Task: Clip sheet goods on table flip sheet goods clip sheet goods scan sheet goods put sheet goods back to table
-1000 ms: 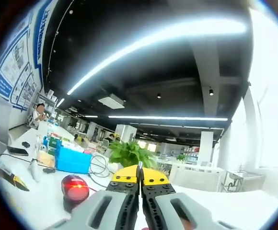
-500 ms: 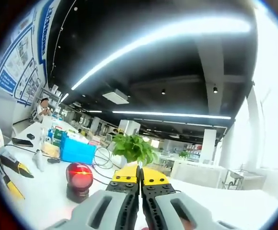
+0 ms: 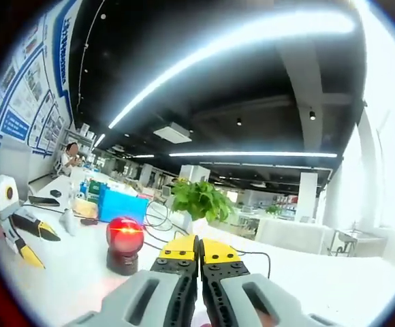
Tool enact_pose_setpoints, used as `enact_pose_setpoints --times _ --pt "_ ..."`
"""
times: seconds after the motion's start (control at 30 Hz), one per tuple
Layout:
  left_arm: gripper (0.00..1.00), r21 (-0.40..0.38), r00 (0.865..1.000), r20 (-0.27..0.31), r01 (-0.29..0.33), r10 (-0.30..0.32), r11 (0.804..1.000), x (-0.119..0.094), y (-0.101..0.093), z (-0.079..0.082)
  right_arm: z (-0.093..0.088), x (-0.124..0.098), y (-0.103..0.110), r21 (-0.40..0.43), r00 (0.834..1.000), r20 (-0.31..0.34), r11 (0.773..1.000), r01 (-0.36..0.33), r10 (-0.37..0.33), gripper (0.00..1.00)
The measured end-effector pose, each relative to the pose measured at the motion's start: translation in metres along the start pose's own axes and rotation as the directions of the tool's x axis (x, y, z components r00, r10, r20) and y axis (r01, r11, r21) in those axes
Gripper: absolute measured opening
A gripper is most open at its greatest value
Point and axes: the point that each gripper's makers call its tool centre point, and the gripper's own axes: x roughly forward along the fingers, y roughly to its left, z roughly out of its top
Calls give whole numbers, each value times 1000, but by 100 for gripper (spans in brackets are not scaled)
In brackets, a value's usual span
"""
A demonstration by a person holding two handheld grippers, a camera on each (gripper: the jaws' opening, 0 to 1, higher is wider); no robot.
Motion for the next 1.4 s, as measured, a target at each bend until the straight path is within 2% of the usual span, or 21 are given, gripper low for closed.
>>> enact_pose_setpoints --times 0.17,0.47,0.9,1.13,1.4 --pt "43 6 1000 -7 2 -2 1000 1 -1 -1 -12 1 -18 39 1000 -18 999 23 -23 0" --pt "43 9 1000 -10 -1 1 1000 1 -1 -2 -30 6 -46 32 995 -53 996 82 -80 0" --pt "42 -11 1000 -9 -6 6 1000 3 2 -3 -57 27 -71 -6 991 -122 998 56 -56 0" --pt "42 -31 1000 -9 -15 15 999 3 5 -4 -68 29 -70 -11 987 -157 1000 27 -28 0" --pt "42 -38 1000 -14 -21 21 999 4 8 -6 -83 38 -84 -14 983 -181 1000 8 -11 0"
